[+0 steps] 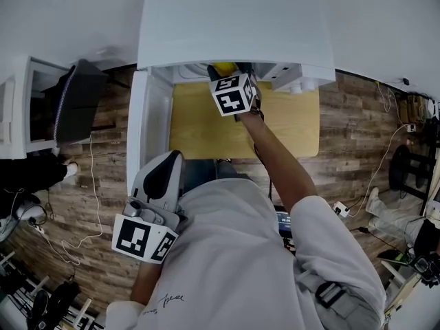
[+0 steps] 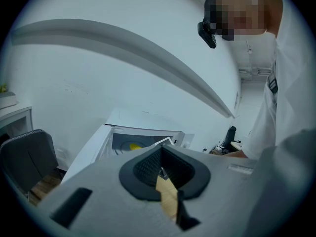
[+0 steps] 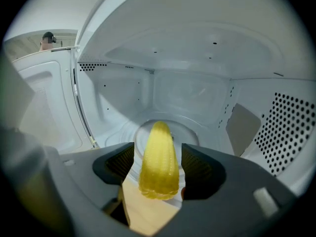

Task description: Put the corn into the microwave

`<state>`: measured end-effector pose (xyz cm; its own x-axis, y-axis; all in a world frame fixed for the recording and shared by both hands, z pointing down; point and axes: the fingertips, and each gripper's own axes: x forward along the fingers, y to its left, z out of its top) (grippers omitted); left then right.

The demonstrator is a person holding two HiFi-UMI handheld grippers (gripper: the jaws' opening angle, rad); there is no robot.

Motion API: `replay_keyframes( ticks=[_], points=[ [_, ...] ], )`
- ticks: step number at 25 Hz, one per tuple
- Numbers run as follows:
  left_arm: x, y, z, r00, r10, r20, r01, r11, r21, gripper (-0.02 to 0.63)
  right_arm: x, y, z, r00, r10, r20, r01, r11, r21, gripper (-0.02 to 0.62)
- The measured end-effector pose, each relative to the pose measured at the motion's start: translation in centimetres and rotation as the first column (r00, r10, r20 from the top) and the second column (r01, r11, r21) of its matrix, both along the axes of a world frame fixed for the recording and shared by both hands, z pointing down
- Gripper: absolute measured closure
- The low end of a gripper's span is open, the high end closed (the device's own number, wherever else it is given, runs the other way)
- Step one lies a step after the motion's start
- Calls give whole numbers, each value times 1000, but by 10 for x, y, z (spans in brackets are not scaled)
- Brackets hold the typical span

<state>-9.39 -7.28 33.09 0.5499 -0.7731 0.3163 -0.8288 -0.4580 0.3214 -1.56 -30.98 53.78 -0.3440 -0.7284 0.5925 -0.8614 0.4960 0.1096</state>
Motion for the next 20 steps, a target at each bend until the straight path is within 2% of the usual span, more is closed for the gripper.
replay_keyframes(
  ticks=[15,20],
  points=[
    [3,9,-5,1000,2,-10,-2,1000,25,612,2,26,-16,1000,-27,9,27,1000,13,300],
    [8,12,-7,1000,16,-20,-15,999,36,612,8,35,-23,999,-23,37,23,1000,4,319]
  ],
)
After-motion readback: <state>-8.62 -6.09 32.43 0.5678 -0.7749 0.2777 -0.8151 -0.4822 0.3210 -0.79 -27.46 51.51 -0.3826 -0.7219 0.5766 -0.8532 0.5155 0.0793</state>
